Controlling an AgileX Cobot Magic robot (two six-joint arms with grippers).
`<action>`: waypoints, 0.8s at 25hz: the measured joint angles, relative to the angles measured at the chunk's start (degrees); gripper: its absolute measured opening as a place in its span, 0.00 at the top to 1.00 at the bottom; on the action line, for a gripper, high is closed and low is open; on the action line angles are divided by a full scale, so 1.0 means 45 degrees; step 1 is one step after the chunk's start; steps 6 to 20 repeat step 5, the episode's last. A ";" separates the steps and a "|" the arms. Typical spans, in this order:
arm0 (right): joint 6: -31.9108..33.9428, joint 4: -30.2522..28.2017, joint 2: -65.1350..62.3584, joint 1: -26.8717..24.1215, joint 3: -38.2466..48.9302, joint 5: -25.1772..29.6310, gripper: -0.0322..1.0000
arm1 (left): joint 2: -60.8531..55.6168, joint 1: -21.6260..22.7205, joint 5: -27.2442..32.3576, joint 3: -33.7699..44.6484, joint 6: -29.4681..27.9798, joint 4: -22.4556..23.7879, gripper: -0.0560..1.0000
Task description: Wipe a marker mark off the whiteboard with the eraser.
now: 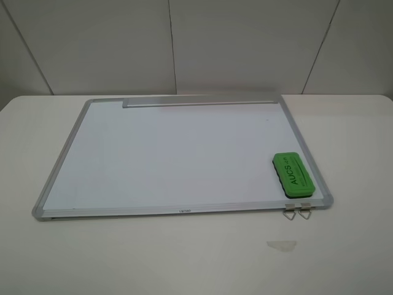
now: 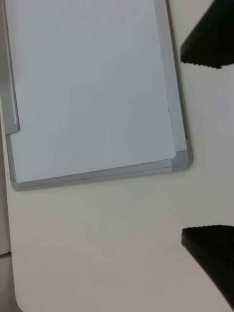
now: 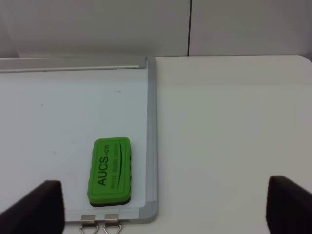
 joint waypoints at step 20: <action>0.0000 0.0000 0.0000 0.0000 0.0000 0.0000 0.17 | 0.0000 0.0000 0.0000 0.0000 0.0000 0.0000 0.30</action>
